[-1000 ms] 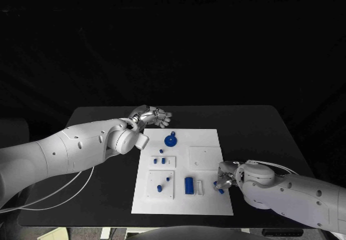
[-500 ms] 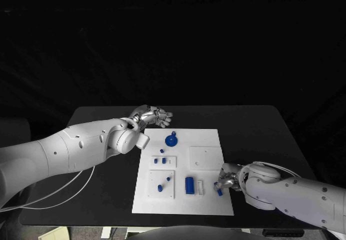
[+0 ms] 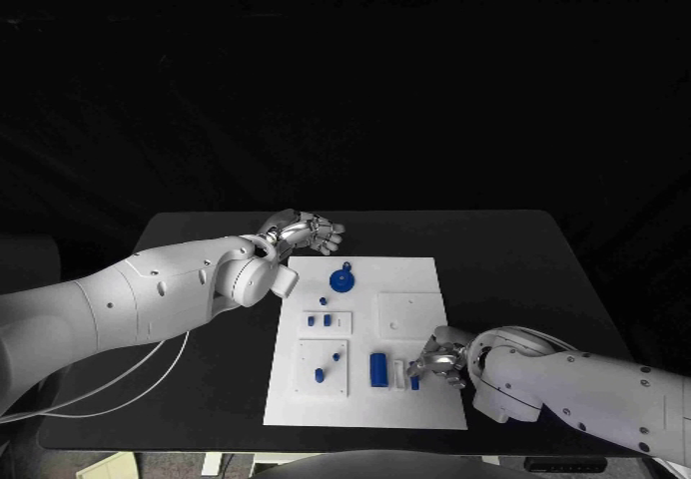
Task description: Assemble the parts on the task board
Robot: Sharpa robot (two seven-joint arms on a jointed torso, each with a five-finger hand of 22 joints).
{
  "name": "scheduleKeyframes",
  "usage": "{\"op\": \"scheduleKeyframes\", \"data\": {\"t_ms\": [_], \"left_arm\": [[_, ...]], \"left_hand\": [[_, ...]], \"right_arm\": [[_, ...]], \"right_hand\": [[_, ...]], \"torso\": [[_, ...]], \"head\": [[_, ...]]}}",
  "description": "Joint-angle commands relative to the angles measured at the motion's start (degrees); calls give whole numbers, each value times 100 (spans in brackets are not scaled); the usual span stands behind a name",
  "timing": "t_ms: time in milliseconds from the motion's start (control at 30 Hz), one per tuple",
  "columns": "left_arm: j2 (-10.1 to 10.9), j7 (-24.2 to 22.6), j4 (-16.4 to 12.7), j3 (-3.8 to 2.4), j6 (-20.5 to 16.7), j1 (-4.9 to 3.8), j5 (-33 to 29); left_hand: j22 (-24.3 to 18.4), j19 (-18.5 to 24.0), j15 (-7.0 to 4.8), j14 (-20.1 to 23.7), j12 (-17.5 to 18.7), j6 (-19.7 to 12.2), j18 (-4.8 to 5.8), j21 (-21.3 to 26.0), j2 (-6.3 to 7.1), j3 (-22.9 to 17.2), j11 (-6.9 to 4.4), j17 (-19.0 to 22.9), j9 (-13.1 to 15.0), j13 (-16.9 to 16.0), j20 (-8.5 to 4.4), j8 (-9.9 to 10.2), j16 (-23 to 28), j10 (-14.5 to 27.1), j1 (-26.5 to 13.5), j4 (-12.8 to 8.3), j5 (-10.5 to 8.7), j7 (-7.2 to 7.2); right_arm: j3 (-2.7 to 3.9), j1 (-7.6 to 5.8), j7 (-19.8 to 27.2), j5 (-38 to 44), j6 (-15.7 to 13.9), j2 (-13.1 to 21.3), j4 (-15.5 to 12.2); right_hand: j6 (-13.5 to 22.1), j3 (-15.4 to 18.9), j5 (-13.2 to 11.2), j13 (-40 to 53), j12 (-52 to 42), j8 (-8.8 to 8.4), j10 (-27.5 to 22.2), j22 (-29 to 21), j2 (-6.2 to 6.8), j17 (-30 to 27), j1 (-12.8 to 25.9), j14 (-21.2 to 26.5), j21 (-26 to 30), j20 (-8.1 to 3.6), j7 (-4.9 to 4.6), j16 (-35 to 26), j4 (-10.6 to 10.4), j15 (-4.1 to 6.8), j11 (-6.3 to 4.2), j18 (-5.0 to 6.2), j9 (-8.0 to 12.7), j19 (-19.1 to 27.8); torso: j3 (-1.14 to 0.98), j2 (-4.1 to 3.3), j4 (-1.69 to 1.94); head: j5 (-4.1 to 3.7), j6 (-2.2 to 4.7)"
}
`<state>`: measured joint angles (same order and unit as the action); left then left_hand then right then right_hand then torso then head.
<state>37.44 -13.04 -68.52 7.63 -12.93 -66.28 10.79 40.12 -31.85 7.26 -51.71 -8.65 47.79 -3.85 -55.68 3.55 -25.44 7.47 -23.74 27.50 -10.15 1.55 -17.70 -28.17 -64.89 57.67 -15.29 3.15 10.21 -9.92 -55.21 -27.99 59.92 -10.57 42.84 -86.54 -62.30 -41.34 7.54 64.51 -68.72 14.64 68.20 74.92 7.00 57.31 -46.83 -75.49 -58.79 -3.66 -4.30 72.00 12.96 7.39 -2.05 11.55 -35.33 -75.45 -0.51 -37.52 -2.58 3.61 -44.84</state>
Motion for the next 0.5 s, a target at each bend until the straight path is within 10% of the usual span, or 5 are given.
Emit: {"op": "scheduleKeyframes", "data": {"t_ms": [33,500], "left_arm": [[-5,-37,-14,-4,81,-4,-24],[-11,-21,-19,-4,101,-4,-23]], "left_hand": [[6,-14,1,-33,-8,-25,-74,24,-14,18,-7,-10,-8,5,0,-27,19,21,-52,-1,-3,-16],[8,-14,1,-34,-8,-27,-74,25,-14,19,-7,-18,-9,6,0,-28,25,22,-54,-3,-3,-15]], "right_arm": [[7,1,128,-259,-81,-40,10],[6,3,104,-360,229,-275,188]], "right_hand": [[-28,56,-22,2,16,-5,22,46,-19,-6,63,2,-21,-16,-8,-20,-1,43,10,345,7,-26],[-17,89,-15,-6,28,-11,5,45,-25,-7,80,6,-17,-27,-8,-23,-7,45,10,345,11,-22]], "torso": [[-2,-2,1],[-1,0,1]], "head": [[4,-9],[12,-20]]}}
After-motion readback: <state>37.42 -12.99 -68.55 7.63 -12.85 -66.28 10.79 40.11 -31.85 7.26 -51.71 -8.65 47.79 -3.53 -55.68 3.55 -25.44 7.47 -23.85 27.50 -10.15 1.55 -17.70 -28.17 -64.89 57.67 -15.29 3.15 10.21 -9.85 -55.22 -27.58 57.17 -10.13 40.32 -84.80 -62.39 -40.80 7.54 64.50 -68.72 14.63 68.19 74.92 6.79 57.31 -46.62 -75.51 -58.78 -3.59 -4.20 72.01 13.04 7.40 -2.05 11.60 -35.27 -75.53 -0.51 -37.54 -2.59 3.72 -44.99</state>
